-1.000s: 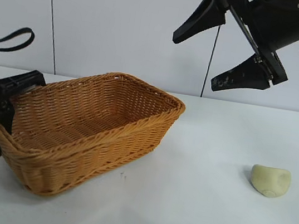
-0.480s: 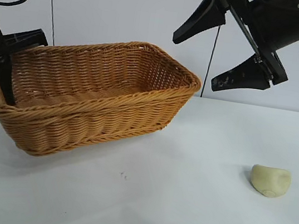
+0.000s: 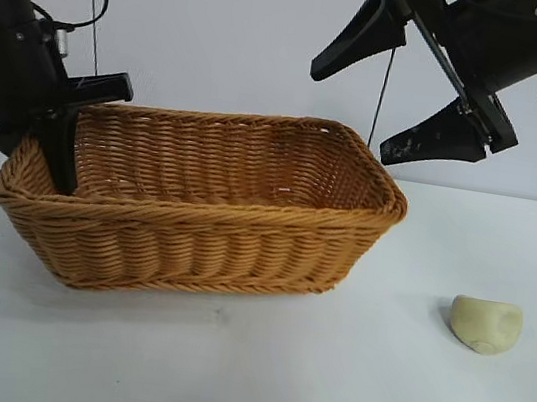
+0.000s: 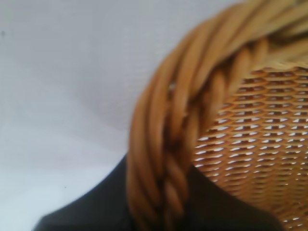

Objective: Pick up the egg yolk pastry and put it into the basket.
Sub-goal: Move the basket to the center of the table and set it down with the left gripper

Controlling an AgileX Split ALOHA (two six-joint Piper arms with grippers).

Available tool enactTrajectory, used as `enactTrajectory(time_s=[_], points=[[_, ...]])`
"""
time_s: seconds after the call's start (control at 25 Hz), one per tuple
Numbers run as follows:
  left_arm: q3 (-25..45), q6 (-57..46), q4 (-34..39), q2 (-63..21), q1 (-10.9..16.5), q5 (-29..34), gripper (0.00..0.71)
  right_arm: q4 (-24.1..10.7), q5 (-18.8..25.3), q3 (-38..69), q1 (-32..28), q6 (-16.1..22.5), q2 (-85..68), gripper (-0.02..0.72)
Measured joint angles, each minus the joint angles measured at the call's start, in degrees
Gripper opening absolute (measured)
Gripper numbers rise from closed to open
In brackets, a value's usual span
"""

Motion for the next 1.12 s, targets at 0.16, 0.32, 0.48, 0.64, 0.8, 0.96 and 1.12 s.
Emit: enactTrajectory(time_s=[0.16,0.32,0.48,0.64,0.8,0.96,1.12], points=[[-0.19,0.0,-0.33,1.34,0.01,-1.03,0.141,-0.05,0.23,0.0,0.0,0.0,0.0,0.678],[-0.19,0.0,-0.38,2.63,0.06,-3.57,0.141,-0.05,0.28,0.0,0.0,0.0,0.0,0.678],[-0.19,0.0,-0.38,4.14,0.1,-5.53,0.141,-0.05,0.28,0.0,0.0,0.0,0.0,0.678],[-0.19,0.0,0.12,5.34,0.23,-6.16,0.14,-0.1,0.28,0.0,0.0,0.0,0.0,0.678],[-0.37,0.07,0.93,5.34,0.28,-6.16,0.14,-0.17,0.28,0.0,0.0,0.0,0.0,0.678],[-0.41,0.13,0.89,5.52,0.28,-6.16,0.238,-0.17,0.28,0.0,0.0,0.0,0.0,0.678],[-0.89,-0.1,0.95,5.69,0.33,-5.82,0.554,-0.21,0.28,0.0,0.0,0.0,0.0,0.678]])
